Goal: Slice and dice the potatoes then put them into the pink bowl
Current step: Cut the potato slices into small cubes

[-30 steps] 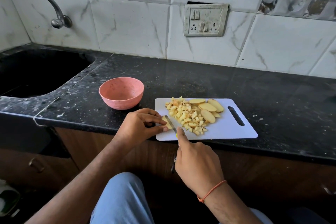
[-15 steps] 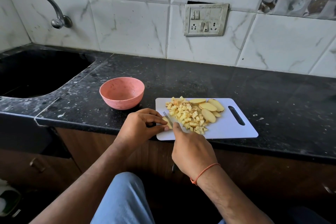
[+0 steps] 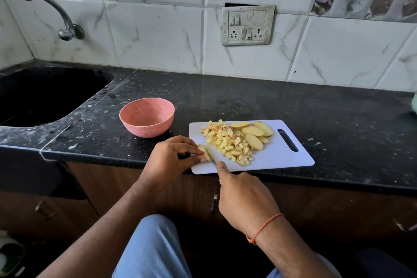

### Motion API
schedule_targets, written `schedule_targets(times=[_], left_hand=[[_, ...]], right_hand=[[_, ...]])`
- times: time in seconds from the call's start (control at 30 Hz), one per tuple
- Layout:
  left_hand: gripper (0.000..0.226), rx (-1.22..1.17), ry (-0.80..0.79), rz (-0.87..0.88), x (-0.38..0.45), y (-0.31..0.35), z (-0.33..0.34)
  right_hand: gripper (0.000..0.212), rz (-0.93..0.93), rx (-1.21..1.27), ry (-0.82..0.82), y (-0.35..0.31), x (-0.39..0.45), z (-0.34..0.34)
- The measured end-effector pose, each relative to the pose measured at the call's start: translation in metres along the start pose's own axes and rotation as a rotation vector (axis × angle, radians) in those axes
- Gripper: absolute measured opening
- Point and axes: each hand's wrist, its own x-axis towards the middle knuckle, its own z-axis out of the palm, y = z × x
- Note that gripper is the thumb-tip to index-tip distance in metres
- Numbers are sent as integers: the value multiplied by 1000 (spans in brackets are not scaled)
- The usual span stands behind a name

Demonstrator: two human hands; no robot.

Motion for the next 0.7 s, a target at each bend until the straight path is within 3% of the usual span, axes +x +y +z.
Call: schedule_targets(times=[0.27, 0.53, 0.7], left_hand=[[22, 14, 4, -3, -1, 1, -2], [24, 6, 22, -21, -3, 3, -2], [24, 13, 28, -1, -3, 3, -3]], right_hand=[[69, -4, 10, -18, 6, -40, -7], [62, 6, 104, 163, 13, -42, -10], [61, -38, -18, 184, -1, -26, -15]])
